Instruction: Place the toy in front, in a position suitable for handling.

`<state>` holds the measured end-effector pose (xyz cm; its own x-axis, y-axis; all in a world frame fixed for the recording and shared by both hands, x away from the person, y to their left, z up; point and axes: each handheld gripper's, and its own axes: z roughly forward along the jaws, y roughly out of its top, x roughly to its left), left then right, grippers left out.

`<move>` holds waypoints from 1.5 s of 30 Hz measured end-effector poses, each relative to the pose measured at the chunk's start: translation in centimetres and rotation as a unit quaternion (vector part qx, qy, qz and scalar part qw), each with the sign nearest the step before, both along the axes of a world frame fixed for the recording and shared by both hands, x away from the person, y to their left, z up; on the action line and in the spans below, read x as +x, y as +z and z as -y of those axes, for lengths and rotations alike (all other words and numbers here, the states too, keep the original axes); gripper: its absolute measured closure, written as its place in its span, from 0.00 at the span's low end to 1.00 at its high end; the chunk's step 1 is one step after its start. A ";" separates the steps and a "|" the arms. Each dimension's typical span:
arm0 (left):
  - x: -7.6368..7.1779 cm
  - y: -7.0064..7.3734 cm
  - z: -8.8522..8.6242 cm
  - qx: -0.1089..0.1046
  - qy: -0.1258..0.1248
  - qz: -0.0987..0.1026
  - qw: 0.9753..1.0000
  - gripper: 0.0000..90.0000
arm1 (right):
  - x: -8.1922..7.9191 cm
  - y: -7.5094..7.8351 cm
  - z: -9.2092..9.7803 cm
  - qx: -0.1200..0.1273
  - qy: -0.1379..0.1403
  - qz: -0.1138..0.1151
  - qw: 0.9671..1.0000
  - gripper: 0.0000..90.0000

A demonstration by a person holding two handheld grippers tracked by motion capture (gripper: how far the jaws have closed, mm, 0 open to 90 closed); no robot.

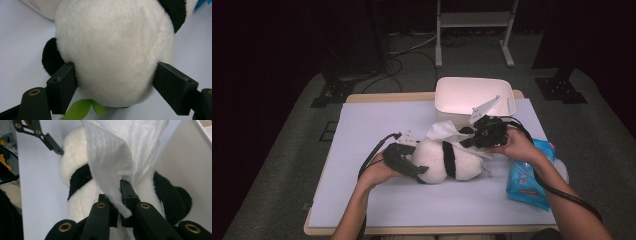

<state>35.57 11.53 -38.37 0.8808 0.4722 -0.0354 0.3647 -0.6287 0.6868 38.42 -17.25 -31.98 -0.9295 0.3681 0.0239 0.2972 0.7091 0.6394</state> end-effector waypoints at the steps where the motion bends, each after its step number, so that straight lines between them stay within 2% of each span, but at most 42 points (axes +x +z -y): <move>1: 0.0 0.0 0.0 -0.001 0.001 0.001 1.000 0.23 | 0.0 0.0 -0.1 0.001 0.006 0.000 1.000 0.95; 10: 0.0 -0.1 0.0 -0.001 0.009 0.006 1.000 0.23 | -1.5 -0.8 -1.6 -0.007 0.043 -0.012 0.999 0.95; 17: 0.0 0.0 0.0 -0.006 0.007 0.008 1.000 0.23 | -2.5 -1.2 0.1 -0.005 0.045 -0.025 0.999 0.95; 27: -0.2 0.1 -0.1 -0.005 0.003 0.009 1.000 0.23 | -3.4 -1.6 3.0 0.005 0.023 -0.027 0.999 0.95; 33: -0.3 0.3 -0.1 -0.015 -0.001 0.009 1.000 0.23 | -3.2 -1.6 5.1 0.017 -0.005 -0.025 1.000 0.95; 38: -0.3 0.3 0.1 -0.012 -0.004 0.009 1.000 0.23 | -2.9 -1.1 5.6 0.018 -0.023 -0.013 0.999 0.95; 42: -0.4 0.3 0.2 -0.011 -0.008 0.007 1.000 0.24 | -2.6 -0.8 5.3 0.013 -0.025 -0.005 1.000 0.95; 45: -0.5 0.3 0.2 -0.007 -0.012 0.013 1.000 0.24 | -2.4 -0.7 5.1 0.017 -0.027 0.000 0.999 0.95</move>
